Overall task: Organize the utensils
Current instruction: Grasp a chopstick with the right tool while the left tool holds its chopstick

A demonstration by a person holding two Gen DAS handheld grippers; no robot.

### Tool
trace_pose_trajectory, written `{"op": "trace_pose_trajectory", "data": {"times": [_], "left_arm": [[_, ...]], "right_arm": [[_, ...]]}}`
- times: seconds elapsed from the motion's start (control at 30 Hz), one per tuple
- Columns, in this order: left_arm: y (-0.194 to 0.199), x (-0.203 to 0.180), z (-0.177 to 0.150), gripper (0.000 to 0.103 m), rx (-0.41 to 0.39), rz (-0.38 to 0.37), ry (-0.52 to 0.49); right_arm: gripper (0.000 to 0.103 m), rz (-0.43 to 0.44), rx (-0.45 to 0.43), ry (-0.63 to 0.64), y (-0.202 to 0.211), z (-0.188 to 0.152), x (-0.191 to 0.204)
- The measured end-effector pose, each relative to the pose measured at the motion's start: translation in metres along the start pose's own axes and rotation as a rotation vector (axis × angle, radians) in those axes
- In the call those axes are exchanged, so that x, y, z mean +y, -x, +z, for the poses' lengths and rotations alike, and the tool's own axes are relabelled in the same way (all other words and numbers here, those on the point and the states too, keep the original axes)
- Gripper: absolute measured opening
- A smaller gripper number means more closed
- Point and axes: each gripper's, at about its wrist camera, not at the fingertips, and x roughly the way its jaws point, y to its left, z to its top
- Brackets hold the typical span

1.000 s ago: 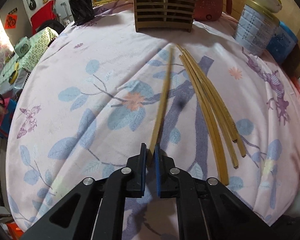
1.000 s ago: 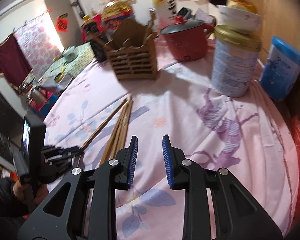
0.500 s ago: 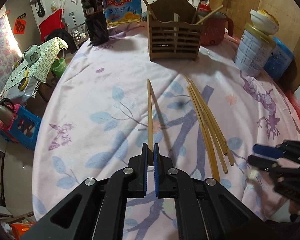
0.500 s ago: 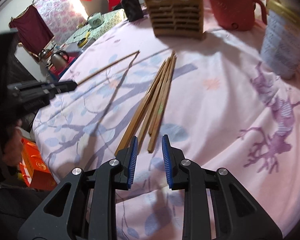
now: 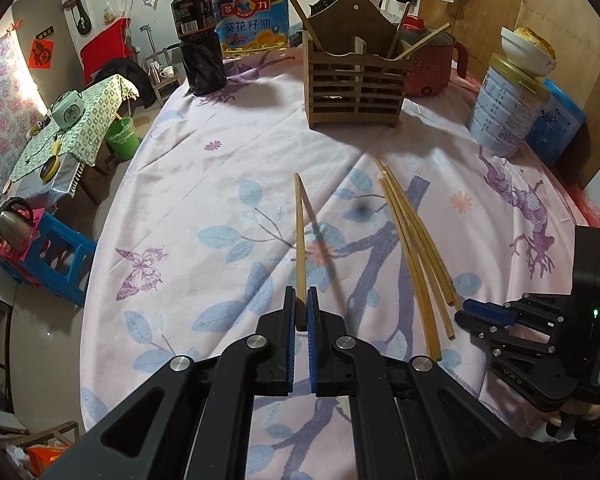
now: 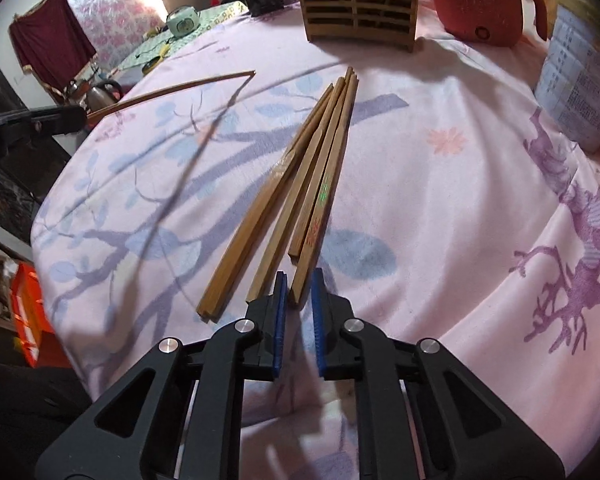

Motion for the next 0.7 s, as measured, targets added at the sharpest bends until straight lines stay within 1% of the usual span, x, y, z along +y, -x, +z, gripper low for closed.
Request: {"op": "trace_pose_trajectory", "data": {"times": [0.17, 0.27, 0.4, 0.53, 0.7], "left_arm": [[0.001, 0.001, 0.005, 0.006, -0.005, 0.004, -0.009], [0.004, 0.000, 0.010, 0.006, -0.012, 0.004, -0.018], [0.013, -0.002, 0.019, 0.006, -0.037, 0.007, -0.031], [0.028, -0.004, 0.032, 0.006, -0.075, 0.009, -0.050], [0.041, -0.004, 0.048, 0.006, -0.101, 0.004, -0.058]], "right_arm": [[0.008, -0.026, -0.046, -0.039, 0.012, 0.000, -0.007], [0.008, -0.044, -0.095, -0.047, 0.033, 0.007, -0.011], [0.007, -0.068, -0.190, -0.063, 0.068, 0.023, -0.017], [0.007, -0.091, -0.320, -0.070, 0.110, 0.044, -0.020], [0.006, -0.089, -0.442, -0.088, 0.152, 0.067, -0.024]]}}
